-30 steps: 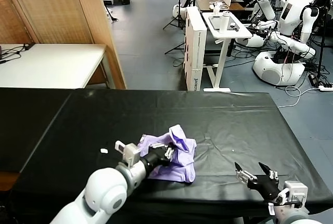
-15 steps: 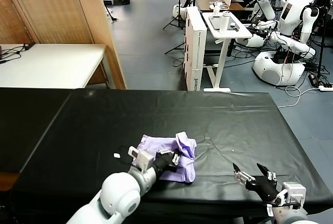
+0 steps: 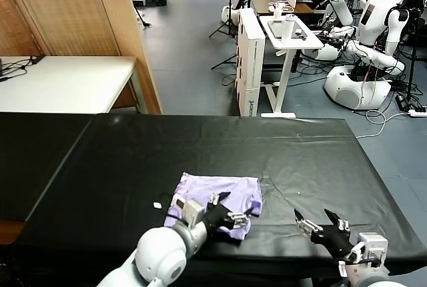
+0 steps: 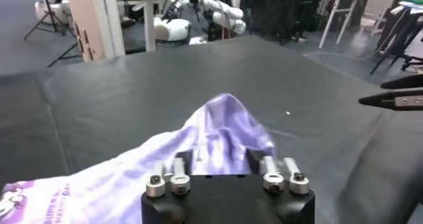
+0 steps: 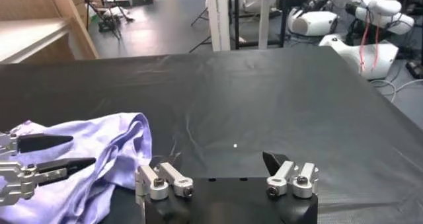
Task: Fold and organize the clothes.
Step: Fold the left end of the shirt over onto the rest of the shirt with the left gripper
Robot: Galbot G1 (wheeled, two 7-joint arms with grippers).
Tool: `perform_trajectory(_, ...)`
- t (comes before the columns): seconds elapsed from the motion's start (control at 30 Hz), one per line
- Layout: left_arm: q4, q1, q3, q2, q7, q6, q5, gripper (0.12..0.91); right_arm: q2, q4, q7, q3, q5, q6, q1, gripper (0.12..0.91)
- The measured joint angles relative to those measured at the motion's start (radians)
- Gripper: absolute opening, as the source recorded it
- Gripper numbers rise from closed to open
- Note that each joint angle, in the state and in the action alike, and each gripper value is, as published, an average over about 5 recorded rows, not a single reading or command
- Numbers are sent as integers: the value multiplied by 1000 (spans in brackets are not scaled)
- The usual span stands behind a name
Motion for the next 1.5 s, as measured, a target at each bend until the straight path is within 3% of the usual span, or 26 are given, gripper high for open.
perform_trajectory(0.17, 38, 10, -58, 7, -1, -54, 47, 907, -29, -22, -32, -42, 12, 103, 38, 907)
perform_trajectory(0.4, 110, -9, -98, 2, 18, -25, 56, 907, -80, -89, -42, -132, 64, 183, 152, 907)
perform_trajectory(0.83, 208, -29, -108, -7, 35, -8, 97, 907, -119, -292, -57, -282, 76, 202, 351, 907)
perform_trajectory(1.1, 237, -30, -112, -7, 25, 10, 103, 899, -122, -336, -55, -308, 82, 202, 377, 907)
perform_trajectory(1.5, 238, -23, -112, -9, 22, 13, 104, 811, -114, -339, -55, -332, 72, 202, 378, 907)
